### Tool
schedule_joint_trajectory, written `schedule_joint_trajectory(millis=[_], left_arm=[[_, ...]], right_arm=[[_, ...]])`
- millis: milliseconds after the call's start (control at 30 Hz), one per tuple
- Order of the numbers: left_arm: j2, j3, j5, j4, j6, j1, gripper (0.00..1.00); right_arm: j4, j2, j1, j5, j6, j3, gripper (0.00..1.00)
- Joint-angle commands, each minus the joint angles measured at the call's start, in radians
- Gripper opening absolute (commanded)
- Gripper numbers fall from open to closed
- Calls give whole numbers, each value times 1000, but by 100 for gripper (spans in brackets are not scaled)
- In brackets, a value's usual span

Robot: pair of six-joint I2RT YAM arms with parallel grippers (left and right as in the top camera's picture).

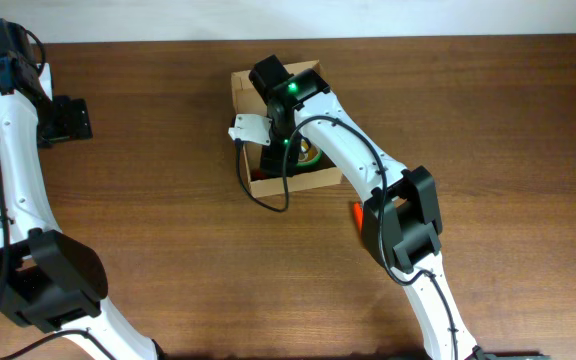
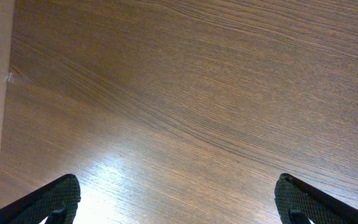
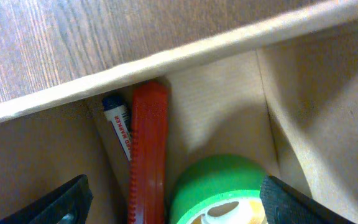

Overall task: Pack container
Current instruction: 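Carry the red box cutter over the box, lower it inside, release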

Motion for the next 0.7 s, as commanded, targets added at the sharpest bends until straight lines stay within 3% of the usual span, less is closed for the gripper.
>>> schedule_joint_trajectory(millis=[0, 200, 267, 367, 467, 533, 667], left_arm=[[9, -6, 3, -1, -10, 3, 100], [9, -6, 3, -1, -10, 3, 100], [9, -6, 3, -1, -10, 3, 100], [9, -6, 3, -1, -10, 3, 100], [9, -6, 3, -1, -10, 3, 100], [9, -6, 3, -1, -10, 3, 100], [9, -6, 3, -1, -10, 3, 100]], right_arm=[[-1, 8, 5, 32, 89, 18, 88], [-51, -61, -58, 93, 352, 248, 93], [-55, -85, -81, 110, 454, 307, 85], [-128, -148, -150, 246, 705, 421, 65], [-145, -260, -237, 258, 751, 420, 61], [-124, -383, -294, 258, 751, 323, 61], [74, -806, -480, 253, 755, -284, 62]])
